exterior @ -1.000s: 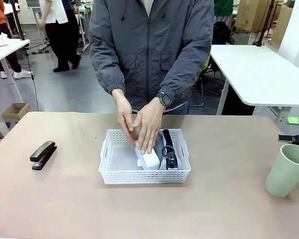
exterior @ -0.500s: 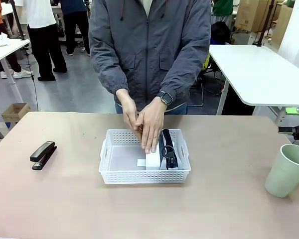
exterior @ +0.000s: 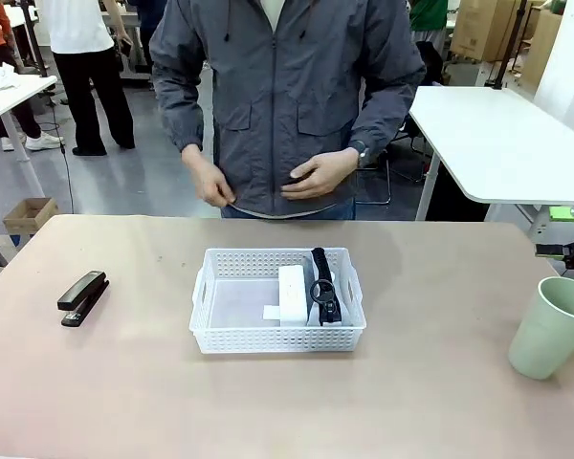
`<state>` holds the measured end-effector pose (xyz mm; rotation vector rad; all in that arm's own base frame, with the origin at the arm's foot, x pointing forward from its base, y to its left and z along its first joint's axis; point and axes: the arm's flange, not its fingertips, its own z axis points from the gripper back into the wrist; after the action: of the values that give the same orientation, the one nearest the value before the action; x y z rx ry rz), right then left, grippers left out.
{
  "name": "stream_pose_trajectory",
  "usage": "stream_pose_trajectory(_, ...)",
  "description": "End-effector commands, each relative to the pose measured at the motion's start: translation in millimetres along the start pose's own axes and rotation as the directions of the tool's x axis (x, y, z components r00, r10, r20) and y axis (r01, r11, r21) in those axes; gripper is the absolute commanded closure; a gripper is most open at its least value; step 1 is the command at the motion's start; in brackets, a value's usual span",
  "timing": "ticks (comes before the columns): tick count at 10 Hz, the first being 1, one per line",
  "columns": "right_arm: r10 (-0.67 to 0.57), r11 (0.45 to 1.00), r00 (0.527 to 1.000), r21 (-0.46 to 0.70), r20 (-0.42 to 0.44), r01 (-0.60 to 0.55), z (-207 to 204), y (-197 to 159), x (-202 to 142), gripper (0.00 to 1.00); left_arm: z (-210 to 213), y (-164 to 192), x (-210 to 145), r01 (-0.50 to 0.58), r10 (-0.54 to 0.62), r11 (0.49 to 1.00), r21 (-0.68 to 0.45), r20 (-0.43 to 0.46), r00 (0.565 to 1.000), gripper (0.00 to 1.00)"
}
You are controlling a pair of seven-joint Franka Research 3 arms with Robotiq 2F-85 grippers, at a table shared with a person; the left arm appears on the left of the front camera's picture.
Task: Efficiently arrange items inside the basket to fit them all.
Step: Pick up the Stapler and place it inside the Organizing basket.
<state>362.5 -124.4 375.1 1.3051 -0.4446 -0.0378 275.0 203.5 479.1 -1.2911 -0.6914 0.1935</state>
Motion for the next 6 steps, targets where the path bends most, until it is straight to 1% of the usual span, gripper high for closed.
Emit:
stream_pose_trajectory(1,-0.013,1.000,1.000,-0.011,0.008,0.013,-1.0,3.1,0.4,0.00,-0.8,-1.7,0.6,0.014,-0.014,1.000,-0.019,0.009,1.000,0.00)
stream_pose_trajectory(6,-0.013,1.000,1.000,-0.011,0.008,0.013,-1.0,3.1,0.4,0.00,-0.8,-1.7,0.6,0.014,-0.014,1.000,-0.019,0.009,1.000,0.00)
